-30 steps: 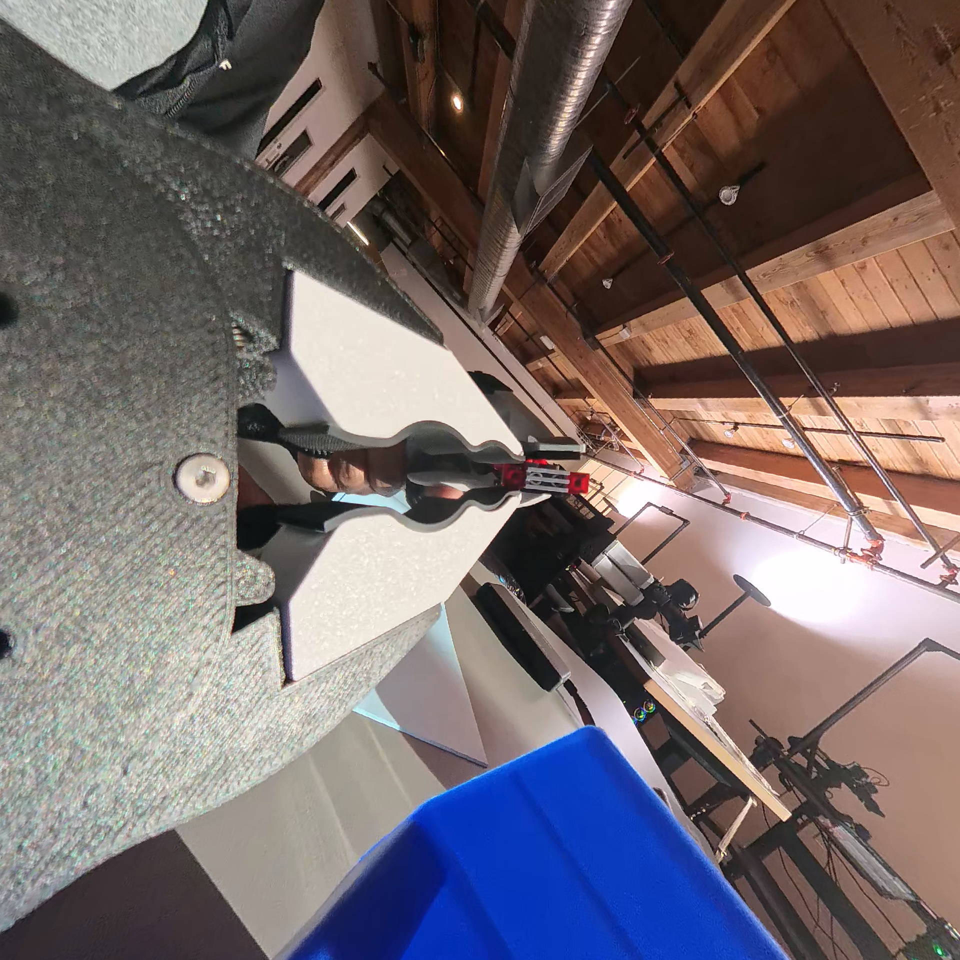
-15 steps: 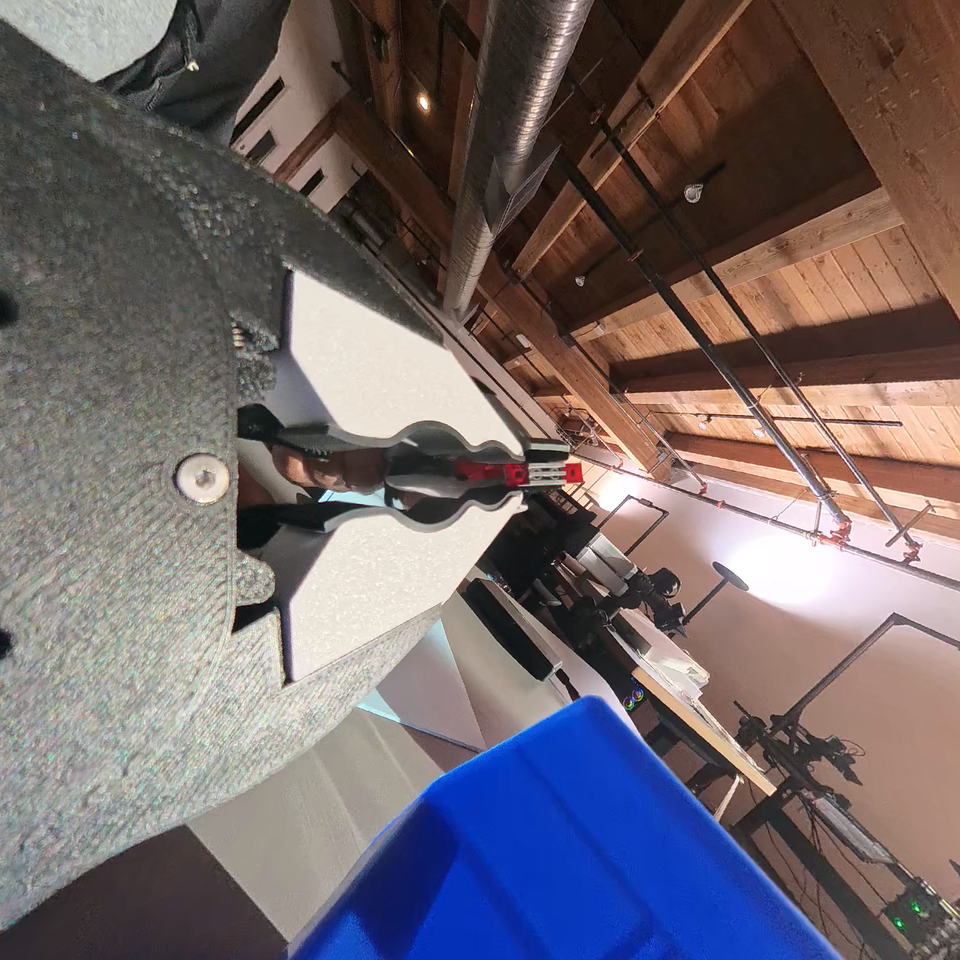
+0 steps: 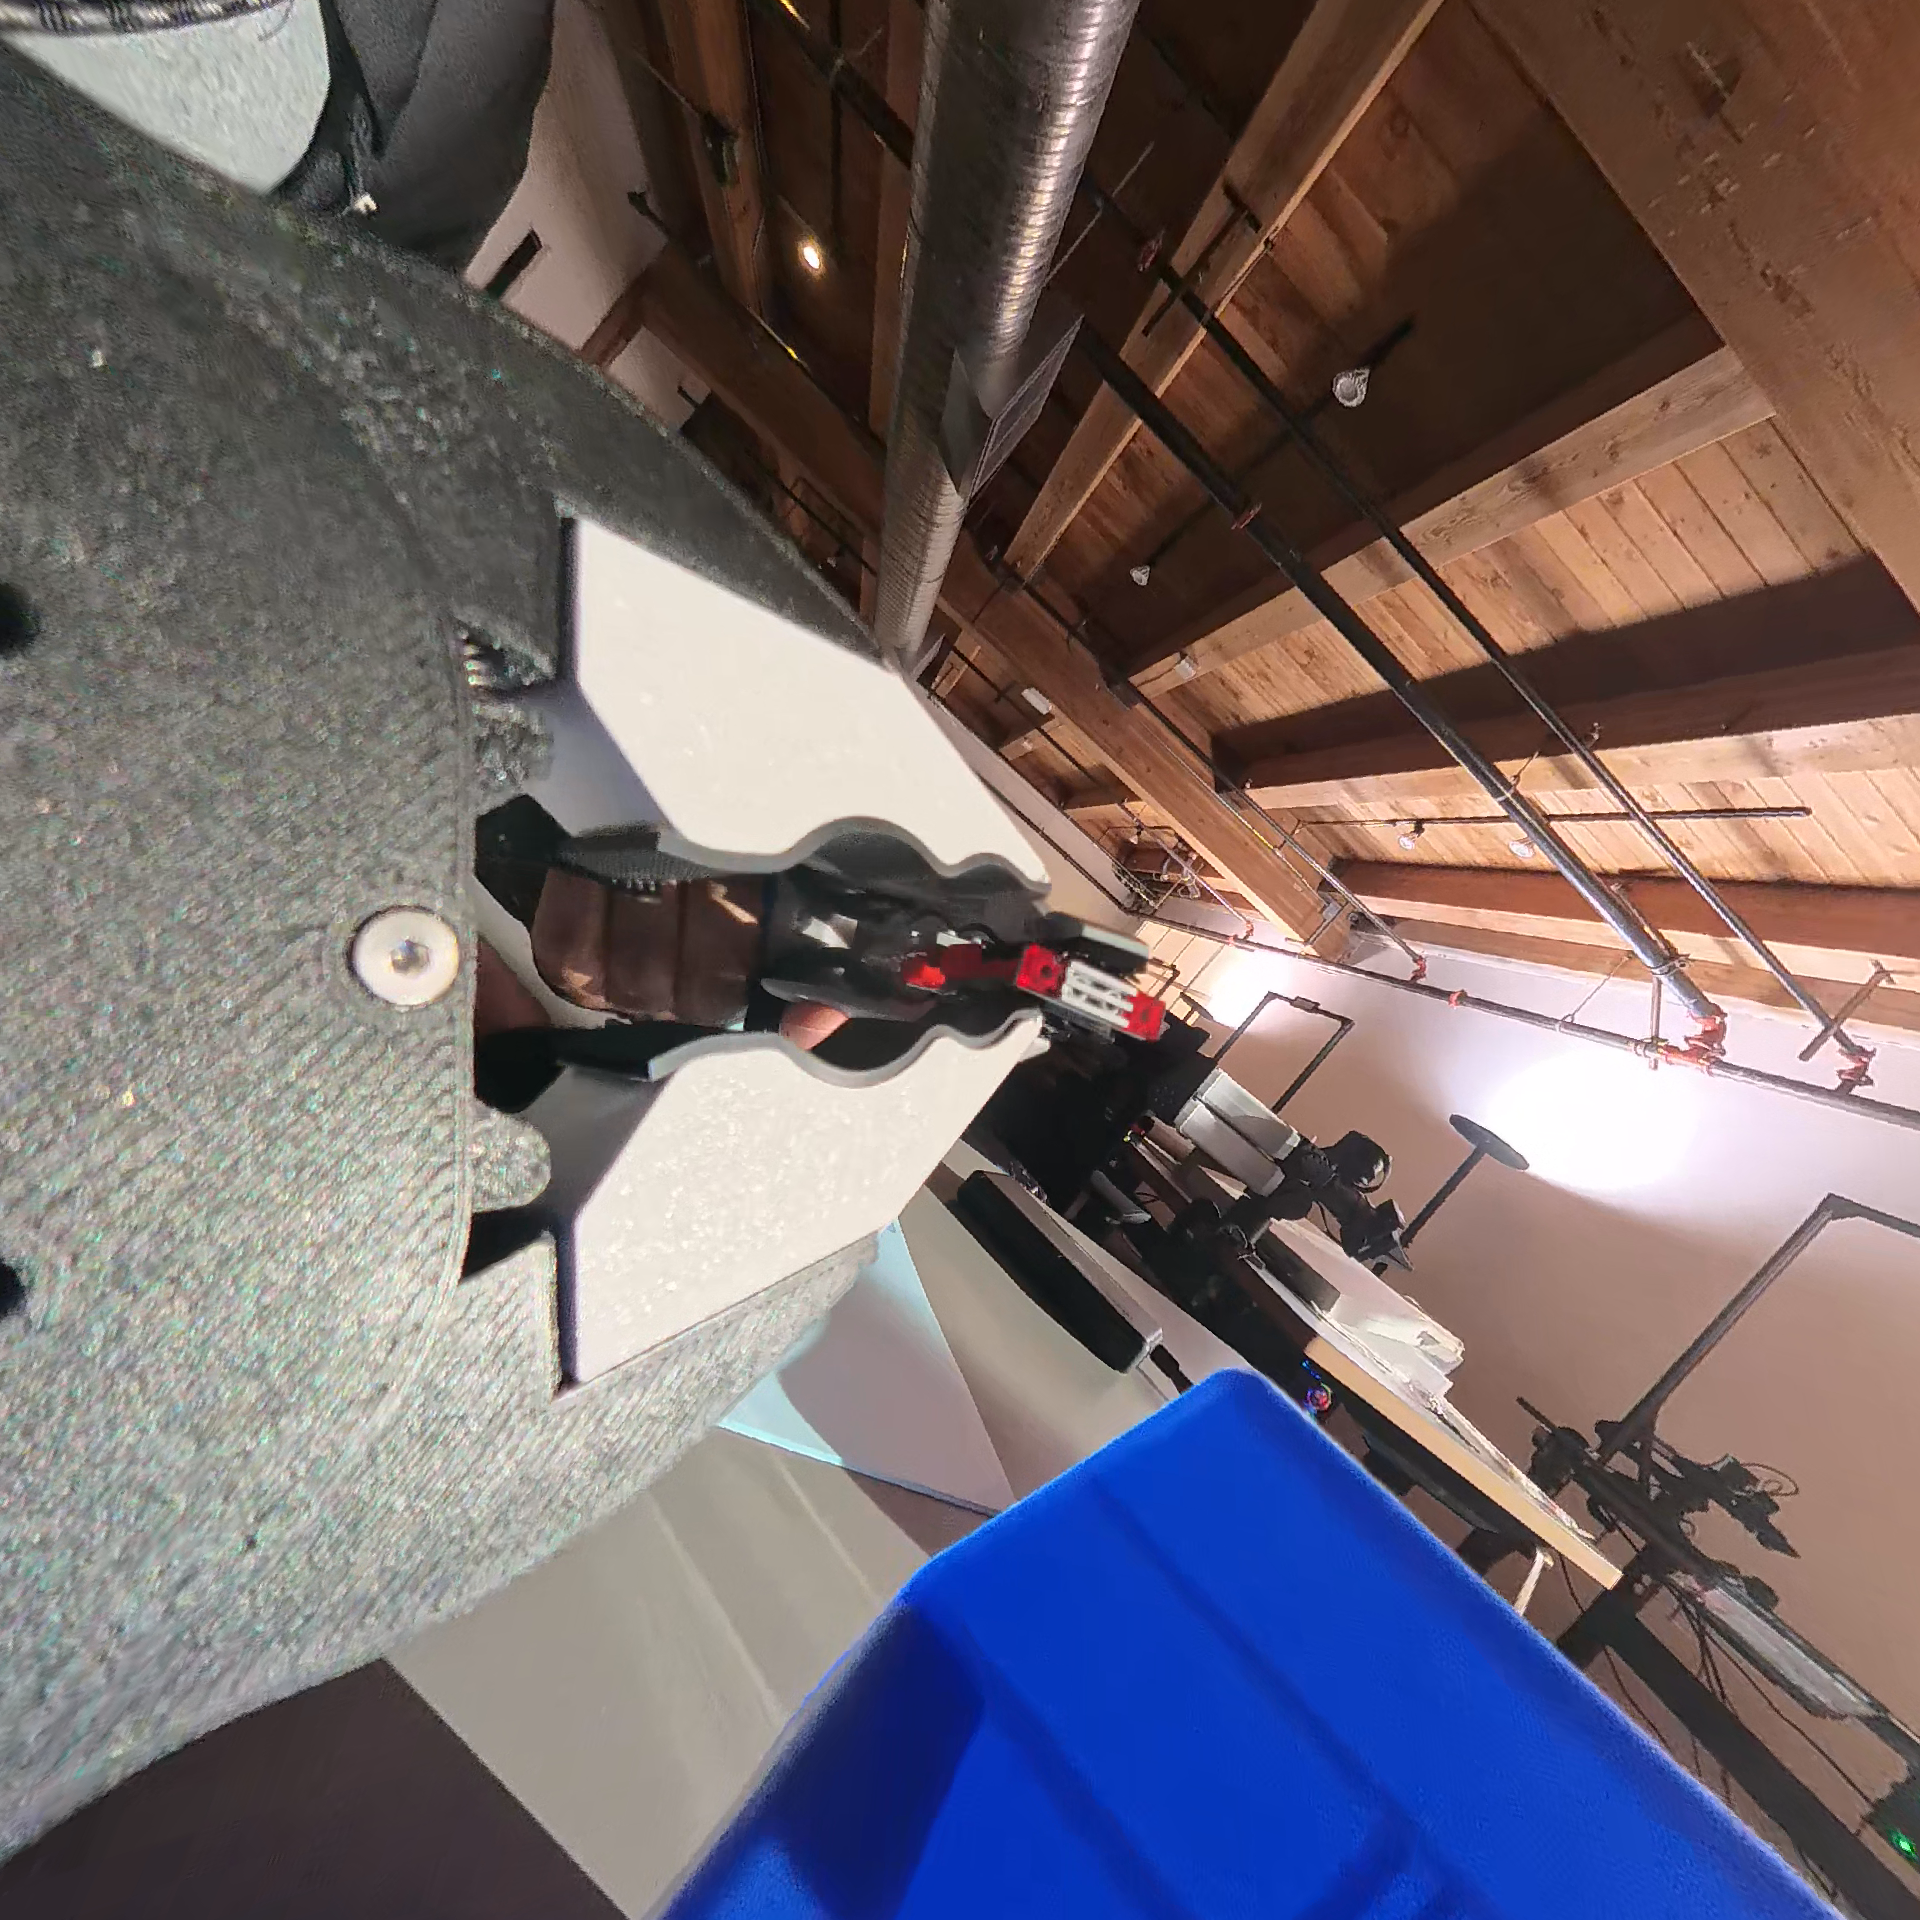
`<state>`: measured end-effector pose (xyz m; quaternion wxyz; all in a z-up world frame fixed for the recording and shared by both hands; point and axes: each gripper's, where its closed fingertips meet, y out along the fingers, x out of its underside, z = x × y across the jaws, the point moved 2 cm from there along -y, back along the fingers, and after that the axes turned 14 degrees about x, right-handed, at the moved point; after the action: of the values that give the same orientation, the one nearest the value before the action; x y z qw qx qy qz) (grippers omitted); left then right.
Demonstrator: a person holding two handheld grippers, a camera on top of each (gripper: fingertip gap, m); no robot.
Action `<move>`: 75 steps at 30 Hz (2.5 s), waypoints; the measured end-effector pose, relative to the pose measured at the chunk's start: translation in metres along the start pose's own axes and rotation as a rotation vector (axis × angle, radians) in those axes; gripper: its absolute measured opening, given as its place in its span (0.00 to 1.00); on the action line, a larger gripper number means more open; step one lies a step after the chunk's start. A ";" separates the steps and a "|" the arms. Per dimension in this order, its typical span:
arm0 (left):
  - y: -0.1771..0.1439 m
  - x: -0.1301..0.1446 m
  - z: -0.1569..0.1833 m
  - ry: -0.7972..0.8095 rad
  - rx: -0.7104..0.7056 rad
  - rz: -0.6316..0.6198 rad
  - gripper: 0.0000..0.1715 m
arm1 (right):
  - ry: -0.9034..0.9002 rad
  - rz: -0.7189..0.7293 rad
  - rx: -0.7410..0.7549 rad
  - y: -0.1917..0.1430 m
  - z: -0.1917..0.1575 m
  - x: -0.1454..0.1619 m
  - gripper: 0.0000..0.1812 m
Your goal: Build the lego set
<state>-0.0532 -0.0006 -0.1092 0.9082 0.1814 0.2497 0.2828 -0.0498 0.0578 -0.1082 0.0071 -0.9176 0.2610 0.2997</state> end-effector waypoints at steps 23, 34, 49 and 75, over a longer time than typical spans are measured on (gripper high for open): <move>0.002 0.003 -0.003 0.216 -0.136 -0.082 0.10 | 0.072 -0.004 0.085 0.001 0.013 0.000 0.12; 0.013 0.007 0.013 0.374 -0.096 -0.071 0.10 | 0.071 0.081 -0.026 -0.005 -0.004 -0.011 0.12; 0.011 0.005 0.013 0.217 -0.003 0.039 0.09 | -0.155 0.084 0.012 -0.005 -0.012 -0.010 0.15; 0.013 0.005 0.028 0.316 -0.003 -0.060 0.09 | -0.154 -0.086 -0.041 -0.001 -0.025 -0.021 0.29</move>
<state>-0.0396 0.0072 -0.0818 0.8660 0.1256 0.3942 0.2810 -0.0498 0.0648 -0.0759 0.0213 -0.9023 0.2137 0.3739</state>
